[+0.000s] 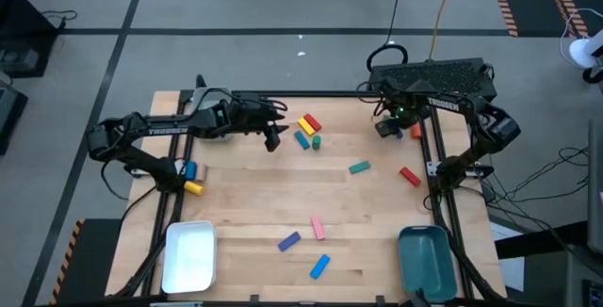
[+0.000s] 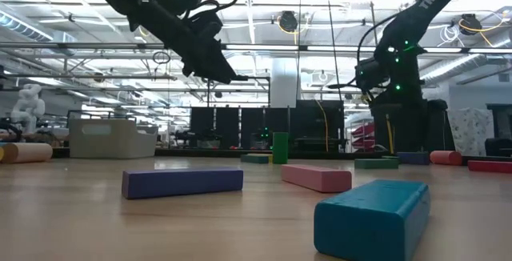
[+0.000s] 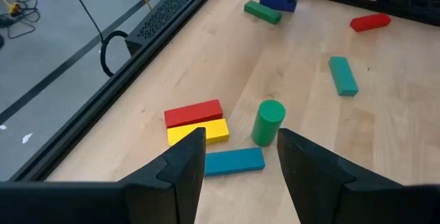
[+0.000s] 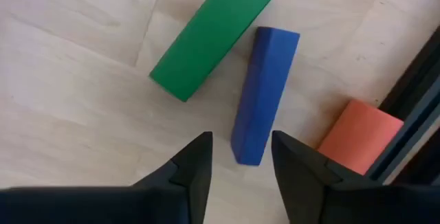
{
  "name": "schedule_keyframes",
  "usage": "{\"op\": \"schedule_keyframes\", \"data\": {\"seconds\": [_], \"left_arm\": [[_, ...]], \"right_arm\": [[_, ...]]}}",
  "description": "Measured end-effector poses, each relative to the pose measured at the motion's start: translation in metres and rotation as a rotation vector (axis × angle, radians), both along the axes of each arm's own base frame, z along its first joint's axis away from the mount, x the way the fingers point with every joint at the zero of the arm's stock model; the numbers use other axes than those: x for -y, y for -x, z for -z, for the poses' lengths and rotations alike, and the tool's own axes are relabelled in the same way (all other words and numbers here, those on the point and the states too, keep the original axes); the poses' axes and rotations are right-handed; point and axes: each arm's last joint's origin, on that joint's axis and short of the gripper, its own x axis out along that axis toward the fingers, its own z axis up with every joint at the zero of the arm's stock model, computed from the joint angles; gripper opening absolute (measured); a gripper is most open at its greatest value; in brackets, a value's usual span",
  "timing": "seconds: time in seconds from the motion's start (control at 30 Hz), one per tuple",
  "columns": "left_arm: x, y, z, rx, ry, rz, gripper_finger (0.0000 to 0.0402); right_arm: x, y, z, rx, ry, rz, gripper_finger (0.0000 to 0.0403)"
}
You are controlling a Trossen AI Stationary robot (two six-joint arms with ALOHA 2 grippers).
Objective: Sort blocks by size
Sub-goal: Put the blue rectangular block into the white bin
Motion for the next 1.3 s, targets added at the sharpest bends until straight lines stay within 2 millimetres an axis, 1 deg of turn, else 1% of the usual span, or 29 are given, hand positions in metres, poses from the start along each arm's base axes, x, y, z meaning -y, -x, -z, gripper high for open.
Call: {"op": "schedule_keyframes", "data": {"seconds": [0.13, 0.23, 0.3, 0.37, 0.43, 0.6, 0.7, 0.8, 0.9, 1.0, 1.17, 1.3], "left_arm": [[0.000, 0.000, 0.000, 0.001, 0.003, -0.003, 0.0183], [0.000, 0.000, 0.000, 0.006, 0.019, -0.014, 0.0183], [0.000, 0.000, 0.000, 0.005, 0.020, -0.014, 0.0183], [0.000, 0.000, 0.000, 0.003, 0.022, -0.014, 0.0183], [0.000, 0.000, 0.000, 0.003, 0.021, -0.014, 0.0183], [0.002, -0.001, 0.000, 0.003, 0.021, -0.008, 0.0183], [0.008, -0.003, 0.000, 0.005, 0.019, 0.013, 0.0183], [0.015, -0.006, 0.000, 0.001, 0.004, 0.047, 0.0183], [0.023, -0.009, -0.001, -0.001, -0.028, 0.094, 0.0183], [0.032, -0.013, -0.004, 0.030, -0.053, 0.136, 0.0183], [0.046, -0.020, -0.009, 0.078, -0.108, 0.207, 0.0183], [0.053, -0.022, -0.011, 0.093, -0.131, 0.243, 0.0183]], "right_arm": [[0.004, 0.001, 0.012, -0.022, -0.054, 0.011, 0.0124], [0.006, -0.001, 0.023, -0.047, -0.087, 0.012, 0.0125], [0.008, -0.002, 0.027, -0.061, -0.094, 0.015, 0.0127], [0.008, -0.003, 0.026, -0.064, -0.097, 0.013, 0.0124], [0.009, -0.004, 0.026, -0.058, -0.093, 0.012, 0.0110], [0.009, -0.004, 0.025, -0.059, -0.097, -0.012, 0.0033], [0.007, -0.006, 0.023, -0.049, -0.084, -0.041, 0.0028], [0.002, -0.011, 0.014, -0.018, -0.043, -0.074, 0.0028], [-0.010, -0.019, -0.002, 0.021, 0.011, -0.136, 0.0028], [-0.029, -0.028, -0.021, 0.077, 0.073, -0.227, 0.0028], [-0.069, -0.048, -0.050, 0.208, 0.184, -0.390, 0.0028], [-0.102, -0.068, -0.065, 0.344, 0.257, -0.523, 0.0028]]}}
